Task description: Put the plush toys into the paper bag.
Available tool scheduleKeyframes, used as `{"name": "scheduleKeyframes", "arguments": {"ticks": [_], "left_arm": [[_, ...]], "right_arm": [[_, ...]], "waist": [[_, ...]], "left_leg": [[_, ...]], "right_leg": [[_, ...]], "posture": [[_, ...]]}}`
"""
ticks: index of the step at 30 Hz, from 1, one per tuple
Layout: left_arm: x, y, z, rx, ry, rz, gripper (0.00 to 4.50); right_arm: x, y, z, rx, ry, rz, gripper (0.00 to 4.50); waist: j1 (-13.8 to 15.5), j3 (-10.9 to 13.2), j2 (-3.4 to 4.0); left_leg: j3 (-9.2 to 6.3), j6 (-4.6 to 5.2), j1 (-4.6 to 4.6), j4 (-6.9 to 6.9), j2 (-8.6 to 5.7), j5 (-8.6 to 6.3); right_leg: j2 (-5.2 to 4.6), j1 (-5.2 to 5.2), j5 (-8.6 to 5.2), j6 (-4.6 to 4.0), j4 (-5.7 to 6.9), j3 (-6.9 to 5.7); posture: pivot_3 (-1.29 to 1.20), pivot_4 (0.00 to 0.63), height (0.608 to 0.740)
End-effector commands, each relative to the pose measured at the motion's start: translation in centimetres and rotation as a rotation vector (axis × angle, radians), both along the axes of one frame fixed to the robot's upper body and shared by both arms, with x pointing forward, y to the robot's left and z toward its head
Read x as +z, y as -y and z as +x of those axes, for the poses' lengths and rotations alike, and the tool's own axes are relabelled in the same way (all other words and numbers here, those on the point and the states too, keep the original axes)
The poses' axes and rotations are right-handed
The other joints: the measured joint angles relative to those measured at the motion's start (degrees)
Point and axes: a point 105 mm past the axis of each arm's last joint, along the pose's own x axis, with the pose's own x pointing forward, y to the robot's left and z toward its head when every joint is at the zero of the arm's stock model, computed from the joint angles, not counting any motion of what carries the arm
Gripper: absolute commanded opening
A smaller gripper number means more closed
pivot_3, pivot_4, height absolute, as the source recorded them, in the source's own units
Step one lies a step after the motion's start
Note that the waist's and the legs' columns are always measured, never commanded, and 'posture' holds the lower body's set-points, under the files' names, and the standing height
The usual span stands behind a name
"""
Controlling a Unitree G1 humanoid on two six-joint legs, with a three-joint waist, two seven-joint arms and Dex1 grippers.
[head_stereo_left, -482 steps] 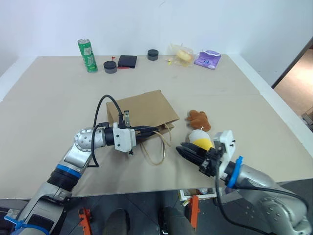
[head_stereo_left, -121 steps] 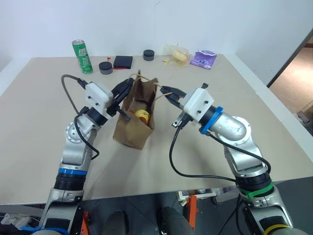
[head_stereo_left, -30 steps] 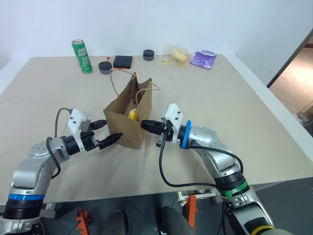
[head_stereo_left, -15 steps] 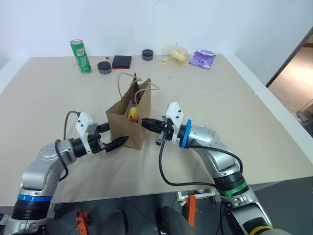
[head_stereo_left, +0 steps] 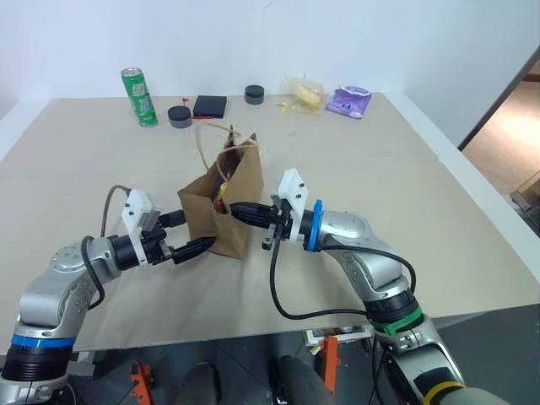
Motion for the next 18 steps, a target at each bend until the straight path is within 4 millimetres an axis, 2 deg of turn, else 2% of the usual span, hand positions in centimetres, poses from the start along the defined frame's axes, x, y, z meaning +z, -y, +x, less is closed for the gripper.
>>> {"name": "scheduleKeyframes", "arguments": {"ticks": [1, 5, 11, 18], "left_arm": [[0.9, 0.5, -0.4, -0.029, 0.042, 0.018, 4.50], [0.8, 0.5, -0.6, -0.034, 0.045, 0.033, 4.50], [0.9, -0.4, -0.6, -0.005, 0.047, 0.045, 4.50], [0.5, -0.4, -0.4, -0.002, 0.044, 0.043, 4.50]], "right_arm": [[0.6, -1.2, -0.1, 0.039, 0.029, -0.001, 0.03], [-0.4, -1.8, 0.3, 0.048, 0.031, -0.059, 0.03], [-0.8, 1.2, 0.2, 0.003, 0.016, -0.077, 0.03], [-0.4, 3.1, -1.8, 0.003, -0.002, -0.052, 0.03]], "waist": [[0.01, 0.00, 0.00], [0.01, 0.00, 0.00], [0.17, 0.00, 0.00], [0.02, 0.00, 0.00]], "left_leg": [[-0.01, 0.00, 0.00, 0.00, 0.01, 0.00], [0.00, 0.00, 0.00, 0.00, 0.02, 0.00], [0.00, -0.05, -0.02, 0.00, 0.00, -0.03], [0.03, -0.06, 0.01, -0.01, 0.10, -0.03]], "right_leg": [[0.01, 0.00, 0.00, -0.01, 0.00, -0.01], [0.02, 0.00, 0.00, -0.02, 0.00, 0.00], [-0.03, 0.01, -0.04, -0.07, 0.00, -0.01], [0.06, -0.02, -0.04, -0.08, 0.00, 0.01]], "posture": [[0.00, 0.150, 0.740], [0.00, 0.150, 0.740], [0.00, 0.150, 0.740], [0.00, 0.150, 0.740]]}}
